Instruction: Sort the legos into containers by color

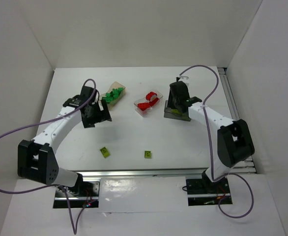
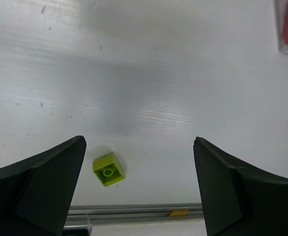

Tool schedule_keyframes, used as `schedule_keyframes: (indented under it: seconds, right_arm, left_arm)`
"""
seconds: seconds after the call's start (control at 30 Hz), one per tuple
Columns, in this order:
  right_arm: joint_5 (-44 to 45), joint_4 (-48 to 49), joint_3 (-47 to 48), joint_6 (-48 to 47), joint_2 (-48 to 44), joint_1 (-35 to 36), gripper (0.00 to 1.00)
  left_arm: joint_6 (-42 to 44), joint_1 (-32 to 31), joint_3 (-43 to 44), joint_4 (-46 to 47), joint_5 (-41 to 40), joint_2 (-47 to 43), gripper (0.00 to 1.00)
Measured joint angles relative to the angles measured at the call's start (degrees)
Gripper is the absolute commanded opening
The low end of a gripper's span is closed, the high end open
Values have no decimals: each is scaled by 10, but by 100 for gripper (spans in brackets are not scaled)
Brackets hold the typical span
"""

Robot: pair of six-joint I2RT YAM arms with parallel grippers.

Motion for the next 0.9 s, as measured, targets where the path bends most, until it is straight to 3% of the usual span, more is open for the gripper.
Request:
schedule_keyframes:
  seconds: [0.07, 0.13, 0.17, 0.2, 0.4, 0.5, 0.7, 0.9]
  right_arm:
    - [1, 0, 2, 2, 22, -9, 44]
    - [-1, 0, 6, 4, 45, -16, 65]
    - [-3, 0, 7, 4, 55, -18, 81]
    - [-3, 0, 9, 7, 62, -20, 85]
    - [-2, 0, 17, 2, 57, -9, 88]
    - [-2, -4, 8, 2, 24, 18, 88]
    - [-37, -31, -81, 45, -106, 143, 93]
    - [-63, -81, -128, 128, -121, 278, 98]
  left_arm:
    - [-11, -2, -33, -2, -3, -17, 100]
    - [-26, -5, -65, -10, -8, -34, 100]
    - [-31, -7, -80, -10, -11, -41, 100]
    - [-42, -11, -94, -13, -13, -47, 100]
    - [-92, -44, -160, -22, -18, -67, 100]
    - [-120, -60, -183, -25, -22, -76, 94]
    - [-159, -84, -208, -24, -26, -81, 91]
    - [-176, -91, -215, -20, -27, -80, 92]
